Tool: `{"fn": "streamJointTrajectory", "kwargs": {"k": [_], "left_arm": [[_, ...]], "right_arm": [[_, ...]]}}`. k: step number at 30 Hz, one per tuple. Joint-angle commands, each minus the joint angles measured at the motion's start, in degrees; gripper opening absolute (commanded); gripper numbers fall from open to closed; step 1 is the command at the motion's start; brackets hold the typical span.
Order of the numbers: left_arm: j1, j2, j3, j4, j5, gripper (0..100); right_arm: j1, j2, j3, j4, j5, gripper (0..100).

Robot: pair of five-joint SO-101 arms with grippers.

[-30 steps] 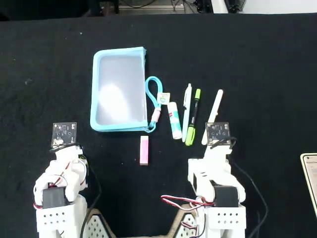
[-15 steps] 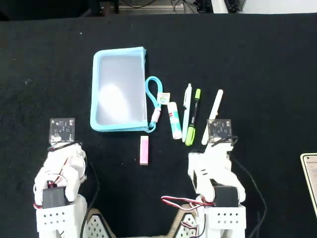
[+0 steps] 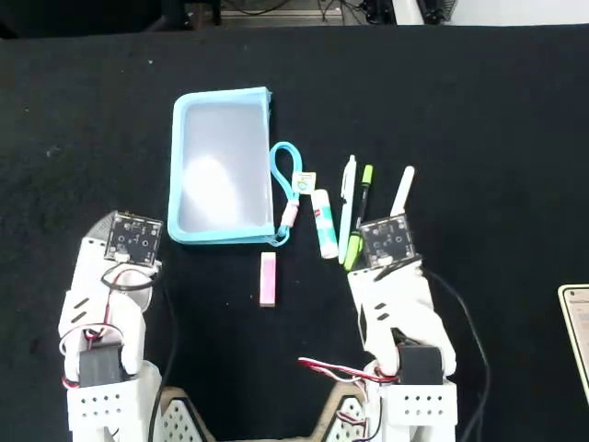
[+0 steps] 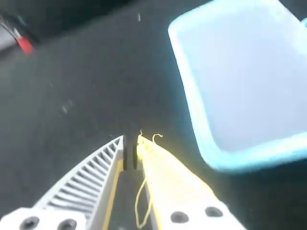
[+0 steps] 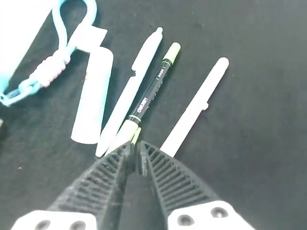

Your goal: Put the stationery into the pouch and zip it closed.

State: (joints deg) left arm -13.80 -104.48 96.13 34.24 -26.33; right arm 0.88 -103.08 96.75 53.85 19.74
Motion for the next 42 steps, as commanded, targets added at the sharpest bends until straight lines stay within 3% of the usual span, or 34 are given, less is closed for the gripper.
{"fn": "streamJointTrajectory", "kwargs": {"k": [1, 6, 14, 18, 28, 34, 42], "left_arm": [[0.31, -0.26, 0.92, -11.16, 2.99, 6], [-0.13, -0.26, 1.1, -24.7, 10.55, 6], [0.22, -0.26, 1.19, -18.02, 23.74, 6], [0.31, -0.26, 1.19, -13.63, 24.0, 6], [0.4, -0.26, 1.19, -6.86, 24.09, 6], [0.4, -0.26, 1.19, -6.59, 24.26, 6], [0.48, -0.26, 1.19, -5.45, 24.26, 6]], "right_arm": [[0.44, -5.49, -3.47, -3.78, 1.58, 1.5], [0.44, -5.49, -11.21, -10.9, 1.05, 1.5], [0.18, -5.49, -16.13, -16.26, 1.05, 1.5], [-6.24, -5.49, -16.22, -16.97, 1.05, 1.5], [-32.97, -5.41, -17.27, -16.88, -2.73, 1.5], [-35.16, -1.89, -25.01, -13.63, -6.42, 1.5], [-35.16, 16.75, -26.86, -10.73, -9.85, 1.5]]}}
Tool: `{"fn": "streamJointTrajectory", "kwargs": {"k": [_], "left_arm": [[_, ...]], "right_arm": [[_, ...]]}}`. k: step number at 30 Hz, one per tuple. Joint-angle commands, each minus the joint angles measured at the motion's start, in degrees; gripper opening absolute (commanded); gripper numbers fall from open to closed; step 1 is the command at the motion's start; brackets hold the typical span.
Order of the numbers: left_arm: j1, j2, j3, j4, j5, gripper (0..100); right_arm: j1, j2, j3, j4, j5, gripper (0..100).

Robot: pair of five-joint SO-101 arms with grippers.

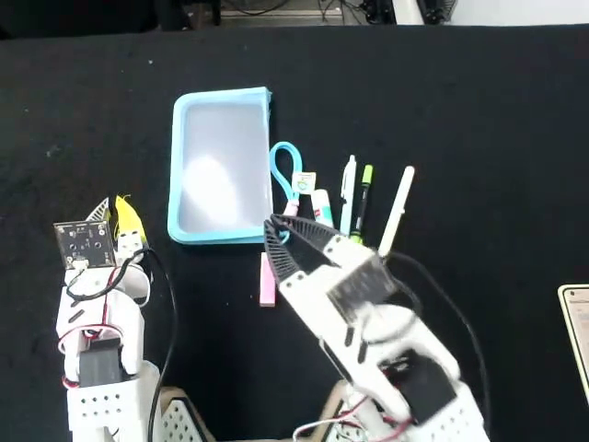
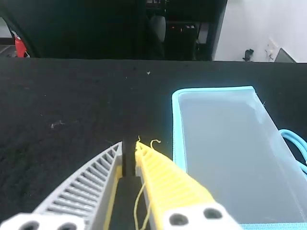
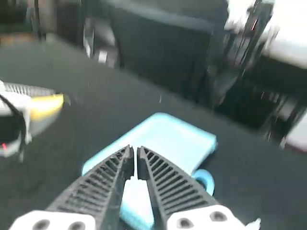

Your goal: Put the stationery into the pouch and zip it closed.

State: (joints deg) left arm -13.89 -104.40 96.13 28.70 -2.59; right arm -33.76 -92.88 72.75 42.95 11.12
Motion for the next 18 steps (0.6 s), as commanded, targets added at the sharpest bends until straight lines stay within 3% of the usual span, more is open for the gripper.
{"fn": "streamJointTrajectory", "kwargs": {"k": [1, 11, 14, 18], "left_arm": [[0.57, -0.35, 1.19, 0.18, 0.53, 6], [0.04, -0.35, 1.19, 0.35, 0.44, 6], [0.04, -0.35, 1.19, 0.26, 0.53, 6], [0.04, -0.35, 1.19, 0.35, 0.53, 6]], "right_arm": [[-0.53, 9.01, -2.86, 0.18, -2.2, 1.5], [-0.62, 32.31, -3.3, -4.75, -4.04, 5.3], [-3.25, 38.64, -4.44, -5.63, -4.04, 14.2], [-7.21, 44.09, -4.97, -6.95, -4.04, 12.4]]}}
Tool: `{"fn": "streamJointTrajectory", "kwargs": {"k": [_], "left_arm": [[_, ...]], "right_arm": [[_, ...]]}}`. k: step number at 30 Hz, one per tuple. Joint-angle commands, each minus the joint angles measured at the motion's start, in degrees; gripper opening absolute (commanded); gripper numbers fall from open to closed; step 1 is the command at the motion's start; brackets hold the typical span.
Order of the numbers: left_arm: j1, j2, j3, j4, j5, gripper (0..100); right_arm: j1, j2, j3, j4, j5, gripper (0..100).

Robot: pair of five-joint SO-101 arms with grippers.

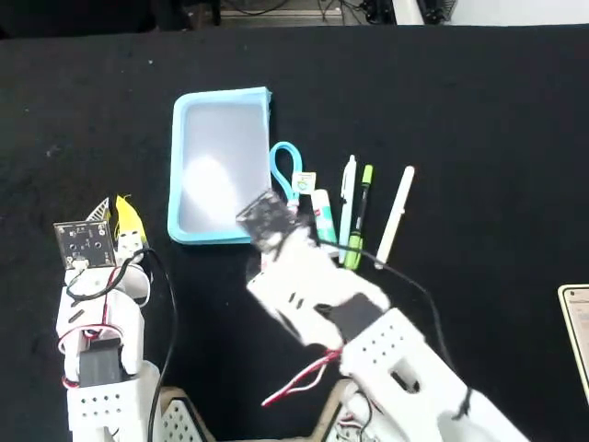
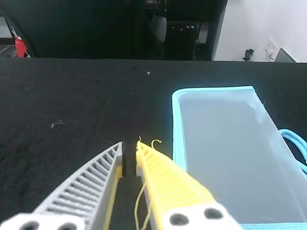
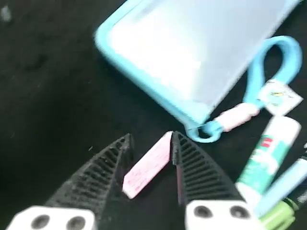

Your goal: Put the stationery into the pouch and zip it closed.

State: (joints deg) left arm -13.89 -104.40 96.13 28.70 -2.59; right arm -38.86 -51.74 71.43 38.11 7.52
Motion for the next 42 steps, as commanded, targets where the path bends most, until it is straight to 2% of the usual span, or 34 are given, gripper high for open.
{"fn": "streamJointTrajectory", "kwargs": {"k": [1, 6, 10, 15, 25, 32, 36, 42], "left_arm": [[0.04, -0.35, 1.19, 0.35, 0.53, 6], [0.04, -0.35, 1.19, 0.44, 0.44, 6], [0.04, -0.35, 1.19, 0.44, 0.44, 6], [0.04, -0.35, 1.19, 0.44, 0.44, 6], [0.04, -0.35, 1.19, 0.53, 0.18, 6], [0.04, -0.35, 1.19, 1.58, 0.18, 6], [0.04, -0.35, 1.19, 1.49, 0.18, 6], [0.04, -0.35, 1.19, 1.32, 0.18, 6]], "right_arm": [[-2.46, 3.74, -3.38, -3.25, -0.44, 11.9], [-2.11, 7.43, -3.12, -7.3, -0.44, 11.6], [0.88, 10.59, -3.12, -11.52, 0.09, 11.7], [4.75, 15.69, -3.56, -16.44, 7.12, 11.7], [5.1, 32.84, -11.82, -20.04, 3.87, 11.7], [9.14, 34.51, -14.2, -20.48, 3.69, 11.7], [8.97, 36.0, -15.78, -20.75, 3.6, 11.7], [8.35, 44.18, -16.75, -32.97, 3.6, 11.7]]}}
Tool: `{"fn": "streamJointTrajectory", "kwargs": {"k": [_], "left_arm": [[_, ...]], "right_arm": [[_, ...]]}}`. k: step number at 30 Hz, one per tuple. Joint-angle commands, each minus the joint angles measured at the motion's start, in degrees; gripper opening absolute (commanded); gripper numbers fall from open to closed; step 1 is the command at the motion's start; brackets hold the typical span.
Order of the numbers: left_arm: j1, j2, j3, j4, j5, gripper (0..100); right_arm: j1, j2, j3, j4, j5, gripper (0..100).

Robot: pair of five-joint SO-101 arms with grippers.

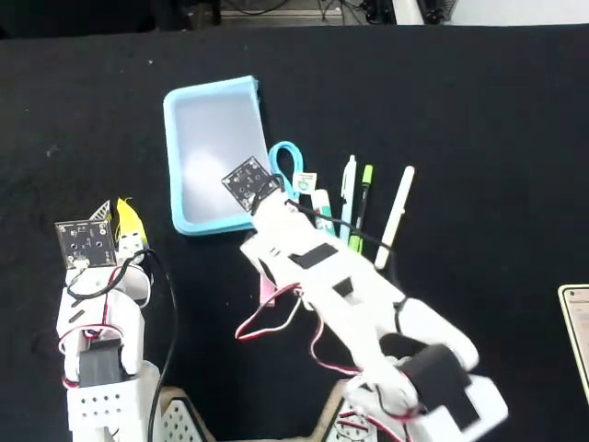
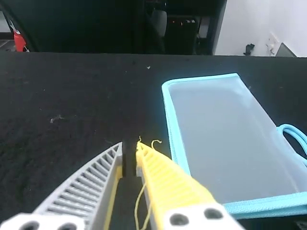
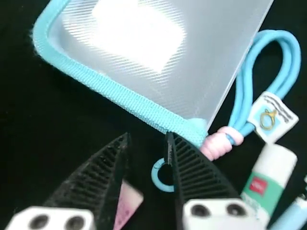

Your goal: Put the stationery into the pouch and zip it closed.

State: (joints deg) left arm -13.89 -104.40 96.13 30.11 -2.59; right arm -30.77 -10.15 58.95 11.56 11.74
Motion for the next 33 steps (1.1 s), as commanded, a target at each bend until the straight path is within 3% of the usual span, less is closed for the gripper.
{"fn": "streamJointTrajectory", "kwargs": {"k": [1, 5, 13, 16, 21, 26, 33], "left_arm": [[0.04, -0.35, 1.19, -0.18, 0.18, 6], [-0.04, -0.35, 1.19, -0.09, 0.18, 6], [-0.04, -0.35, 1.19, 0.18, 0.18, 6], [-0.04, -0.35, 1.19, 0.18, 0.18, 6], [-0.04, -0.35, 1.19, 0.18, 0.18, 6], [-0.04, -0.35, 1.19, 0.18, 0.18, 6], [-0.04, -0.35, 1.19, 0.18, 0.18, 6]], "right_arm": [[0.18, 3.65, -4.26, -8.35, -0.62, 11.7], [-0.44, 3.12, -4.26, -8.88, -0.62, 11.7], [1.23, -15.25, -3.21, 12.31, -0.18, 11.6], [2.64, -17.45, -2.77, 15.12, 2.2, 11.6], [2.73, -12.62, -4.09, 15.3, 11.78, 12.1], [2.81, -2.51, -10.59, 17.05, 8.62, 20.8], [2.81, 7.43, -18.24, 19.16, 7.47, 20.8]]}}
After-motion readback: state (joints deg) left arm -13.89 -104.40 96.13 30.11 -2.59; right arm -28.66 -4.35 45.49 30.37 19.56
